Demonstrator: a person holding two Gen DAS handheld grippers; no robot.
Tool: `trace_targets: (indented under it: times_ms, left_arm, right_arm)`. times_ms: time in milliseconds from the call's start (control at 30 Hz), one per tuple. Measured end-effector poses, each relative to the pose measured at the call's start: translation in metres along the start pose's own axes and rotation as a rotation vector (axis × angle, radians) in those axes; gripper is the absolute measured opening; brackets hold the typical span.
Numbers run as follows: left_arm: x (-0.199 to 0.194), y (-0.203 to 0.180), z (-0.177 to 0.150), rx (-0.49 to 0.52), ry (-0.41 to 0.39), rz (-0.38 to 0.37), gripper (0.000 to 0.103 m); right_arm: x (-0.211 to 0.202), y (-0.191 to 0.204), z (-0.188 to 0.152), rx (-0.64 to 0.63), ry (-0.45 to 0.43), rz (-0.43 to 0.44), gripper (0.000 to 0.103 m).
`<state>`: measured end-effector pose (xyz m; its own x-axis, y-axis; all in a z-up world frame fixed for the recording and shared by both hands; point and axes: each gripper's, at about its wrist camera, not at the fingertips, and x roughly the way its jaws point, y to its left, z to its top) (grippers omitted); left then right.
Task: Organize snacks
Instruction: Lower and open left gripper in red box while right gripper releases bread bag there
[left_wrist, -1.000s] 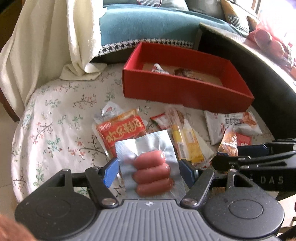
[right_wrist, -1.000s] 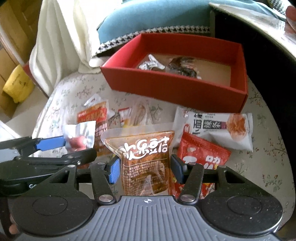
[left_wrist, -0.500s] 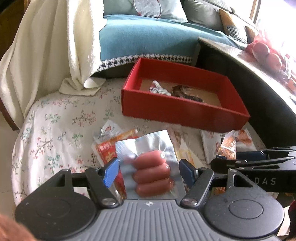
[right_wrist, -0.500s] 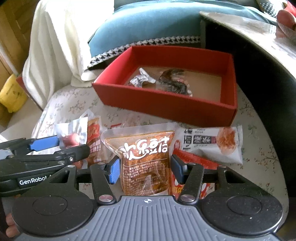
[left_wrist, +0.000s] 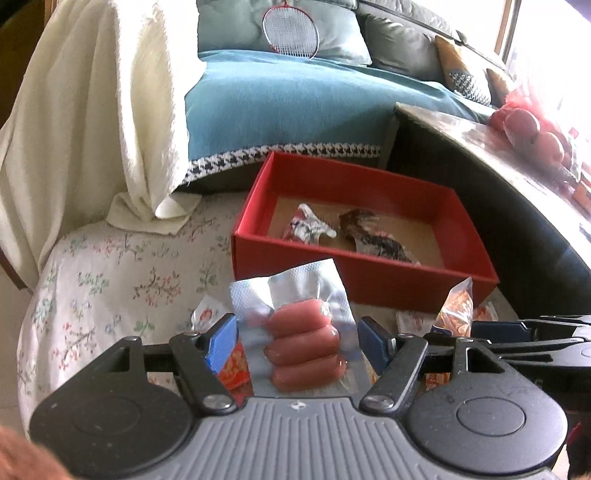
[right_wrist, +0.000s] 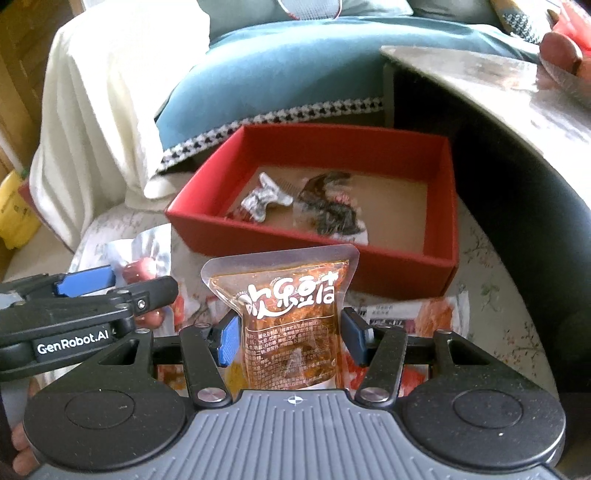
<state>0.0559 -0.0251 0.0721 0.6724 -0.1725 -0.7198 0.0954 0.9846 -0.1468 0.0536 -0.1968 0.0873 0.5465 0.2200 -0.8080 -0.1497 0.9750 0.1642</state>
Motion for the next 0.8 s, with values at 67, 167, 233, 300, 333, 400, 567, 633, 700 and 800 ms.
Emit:
trace_targets:
  times_ms: [67, 167, 233, 300, 333, 400, 567, 633, 700, 800]
  left_arm:
    - [0.002, -0.001, 0.005, 0.006, -0.008, 0.005, 0.064]
    - [0.006, -0.003, 0.013, 0.009, -0.016, 0.002, 0.064]
    - [0.008, -0.005, 0.02, 0.014, -0.025, 0.004, 0.064]
    - [0.012, -0.007, 0.026, 0.018, -0.031, 0.01, 0.064]
    - [0.015, -0.008, 0.03, 0.019, -0.034, 0.012, 0.064]
    - [0.019, -0.007, 0.038, 0.011, -0.038, 0.01, 0.064]
    - [0.033, -0.008, 0.059, 0.012, -0.055, 0.016, 0.064]
    - [0.039, -0.008, 0.068, 0.013, -0.061, 0.02, 0.064]
    - [0.045, -0.008, 0.076, 0.012, -0.067, 0.024, 0.064]
    - [0.053, -0.006, 0.088, 0.014, -0.078, 0.033, 0.064]
  right_arm:
    - [-0.001, -0.001, 0.003, 0.006, -0.017, -0.004, 0.064]
    - [0.0, 0.0, 0.014, 0.013, -0.045, -0.01, 0.064]
    - [0.003, -0.001, 0.021, 0.015, -0.058, -0.019, 0.064]
    - [0.007, -0.003, 0.027, 0.022, -0.067, -0.02, 0.064]
    - [0.009, -0.004, 0.031, 0.025, -0.073, -0.022, 0.064]
    - [0.012, -0.006, 0.038, 0.029, -0.083, -0.025, 0.064]
    - [0.021, -0.014, 0.059, 0.043, -0.107, -0.035, 0.064]
    - [0.027, -0.017, 0.068, 0.051, -0.112, -0.035, 0.063]
    - [0.032, -0.018, 0.076, 0.052, -0.12, -0.037, 0.064]
    - [0.037, -0.019, 0.087, 0.048, -0.132, -0.05, 0.063]
